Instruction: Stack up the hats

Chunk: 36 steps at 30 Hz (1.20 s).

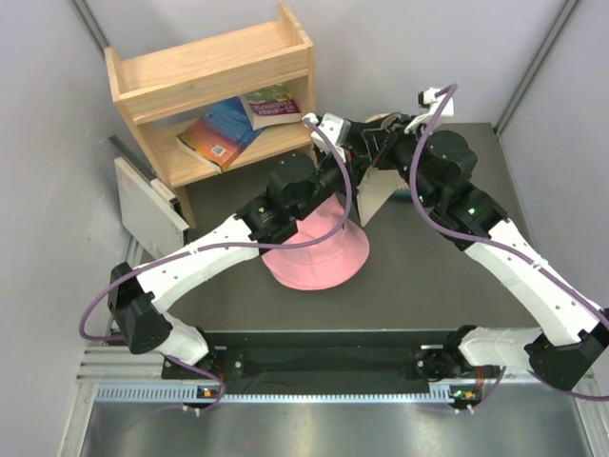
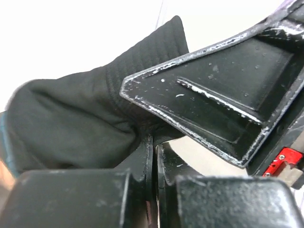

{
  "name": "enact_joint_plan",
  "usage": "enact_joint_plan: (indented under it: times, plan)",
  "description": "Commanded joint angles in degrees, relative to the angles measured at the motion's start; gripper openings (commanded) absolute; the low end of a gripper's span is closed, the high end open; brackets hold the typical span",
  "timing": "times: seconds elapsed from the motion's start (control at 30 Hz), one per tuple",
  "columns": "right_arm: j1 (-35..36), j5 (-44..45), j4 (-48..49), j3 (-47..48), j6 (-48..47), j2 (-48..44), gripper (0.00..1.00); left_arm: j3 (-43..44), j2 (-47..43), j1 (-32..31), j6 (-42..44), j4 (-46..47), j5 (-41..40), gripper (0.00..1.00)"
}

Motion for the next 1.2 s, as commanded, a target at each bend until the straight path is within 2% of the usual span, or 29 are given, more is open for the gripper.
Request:
enact_joint_plan:
  times: [0.0, 0.03, 0.1, 0.13, 0.23, 0.27, 0.33, 0.47, 0.63, 1.0, 1.17]
  plan:
    - [0.64, 2.38, 0.65, 2.09, -1.71, -1.71, 0.11, -0.4, -1.6, 0.92, 5.28, -0.44, -11.42, 0.0]
    - [0.46, 2.38, 0.56, 1.73, -1.71, -2.15, 0.32, -0.22, -1.78, 0.92, 6.08, -0.88, -11.87, 0.0]
    - [-1.55, 0.63, 0.55, -0.02, -0.75, -3.81, 0.51, -0.13, -2.39, 0.92, 8.53, -1.76, -12.4, 0.0]
    - [-2.6, -0.77, 0.47, -0.64, 0.12, -4.34, 0.65, -0.39, -2.57, 0.92, 9.33, -1.94, -12.49, 0.0]
    - [-8.14, -10.69, 0.9, -3.71, 5.04, -6.98, 0.81, -1.88, -3.97, 0.92, 11.88, -2.03, -11.96, 0.0]
    - [-9.98, -15.59, 1.52, -4.76, 7.84, -7.68, 0.84, -2.15, -4.24, 0.92, 12.23, -2.11, -11.79, 0.0]
    - [-10.7, -19.67, 3.79, -8.28, 10.32, -10.14, 0.9, -3.03, -5.03, 0.92, 13.55, -2.2, -10.65, 0.0]
    - [-10.7, -27.74, 10.46, -15.57, 20.92, -15.84, 0.94, -4.17, -6.17, 0.92, 14.43, -1.94, -10.29, 0.0]
    - [-10.88, -31.19, 19.26, -26.65, 31.5, -19.81, 0.97, -6.19, -7.75, 0.92, 15.84, -0.63, -9.68, 0.0]
    - [-17.11, -35.59, 31.48, -29.73, 41.79, -13.58, 1.0, -12.6, -12.15, 0.83, 19.0, 1.05, -5.81, 0.0]
    - [-18.79, -37.26, 35.09, -30.09, 44.69, -10.16, 1.0, -16.83, -14.78, 0.83, 22.86, 2.81, -1.33, 0.0]
